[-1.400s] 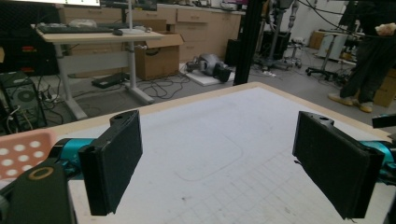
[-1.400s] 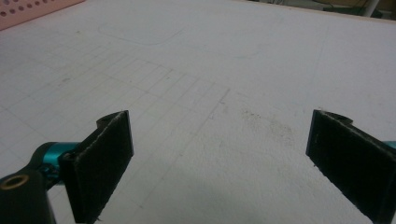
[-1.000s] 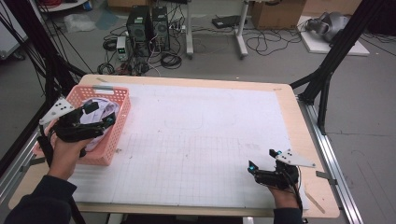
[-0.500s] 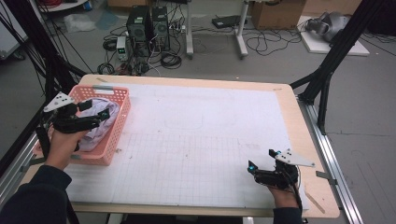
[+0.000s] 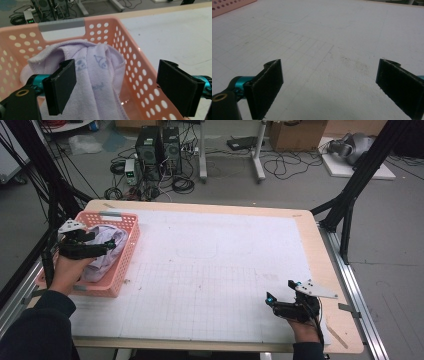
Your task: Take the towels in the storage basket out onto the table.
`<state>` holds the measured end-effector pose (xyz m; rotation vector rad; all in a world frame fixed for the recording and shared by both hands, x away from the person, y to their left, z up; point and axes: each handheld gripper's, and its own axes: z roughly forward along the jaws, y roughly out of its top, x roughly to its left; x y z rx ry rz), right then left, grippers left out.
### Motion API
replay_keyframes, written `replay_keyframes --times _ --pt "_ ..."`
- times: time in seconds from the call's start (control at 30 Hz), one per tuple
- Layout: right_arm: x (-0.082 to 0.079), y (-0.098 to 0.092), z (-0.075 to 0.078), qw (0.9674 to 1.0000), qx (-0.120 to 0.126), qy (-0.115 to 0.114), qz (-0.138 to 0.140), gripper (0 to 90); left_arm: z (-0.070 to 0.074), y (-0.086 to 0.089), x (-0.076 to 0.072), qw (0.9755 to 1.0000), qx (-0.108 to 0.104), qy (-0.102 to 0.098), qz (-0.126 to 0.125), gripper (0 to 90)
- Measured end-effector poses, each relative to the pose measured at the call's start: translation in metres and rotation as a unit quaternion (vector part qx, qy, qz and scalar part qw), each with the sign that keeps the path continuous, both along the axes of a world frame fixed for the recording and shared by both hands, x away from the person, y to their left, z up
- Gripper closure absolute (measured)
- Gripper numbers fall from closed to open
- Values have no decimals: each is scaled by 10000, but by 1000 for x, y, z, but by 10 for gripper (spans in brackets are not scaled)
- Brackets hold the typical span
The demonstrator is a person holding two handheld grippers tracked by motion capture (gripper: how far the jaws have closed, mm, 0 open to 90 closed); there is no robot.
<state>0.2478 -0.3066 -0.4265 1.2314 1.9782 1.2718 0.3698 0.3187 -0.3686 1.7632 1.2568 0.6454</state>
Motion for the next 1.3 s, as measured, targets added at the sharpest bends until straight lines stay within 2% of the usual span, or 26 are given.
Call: replay_keyframes --times 0.13,0.17,0.2,0.33,0.4,0.47,0.6,0.63,0.7,0.83,0.97,1.0,1.07,1.1,1.13,1.2,1.23,1.3 --pt "1 1 0 10000 -10 35 12 59 -5 -1 4 9996 201 207 79 167" --pt "2 1 0 10000 -5 19 14 59 -8 0 6 9984 342 411 157 170" --pt "2 1 0 10000 -5 19 14 59 -8 0 6 9984 342 411 157 171" --pt "1 1 -1 10000 2 46 7 59 -12 4 9 9942 751 567 530 174" --pt "1 0 -1 10000 -3 38 15 59 -16 6 11 9904 962 686 714 175" --pt "0 -1 -1 10000 -7 40 0 59 -21 7 14 9864 1105 902 818 168" --pt "0 -1 -1 10000 2 54 -2 59 -38 8 24 9806 1085 1538 545 157" --pt "0 0 -1 10000 -20 41 7 60 -44 5 29 9776 1133 1696 521 118" --pt "0 -1 -1 10000 -17 53 13 59 -47 4 31 9767 1098 1773 504 107" --pt "-1 -3 -1 10000 -28 55 -4 59 -53 8 37 9749 772 2040 446 105" --pt "-2 -5 -1 10000 -25 31 -36 59 -56 6 38 9745 794 2062 385 103" --pt "-2 -5 -1 10000 -19 31 -34 59 -56 6 38 9745 805 2062 360 123" --pt "-2 -5 -1 10000 -15 71 -40 59 -55 7 37 9752 704 2082 254 223" --pt "-2 -5 -1 10000 -15 71 -40 59 -54 7 37 9756 667 2079 242 223" --pt "-2 -4 -1 10000 -8 72 -40 59 -52 8 37 9758 607 2092 210 274" --pt "-2 -4 -1 10000 -31 29 -20 59 -51 9 36 9767 489 2077 223 405" --pt "-2 -4 -1 10000 -31 29 -20 59 -50 10 35 9770 461 2069 237 405" --pt "-2 -4 -1 10000 -37 44 -30 59 -45 11 33 9793 406 1952 361 483"
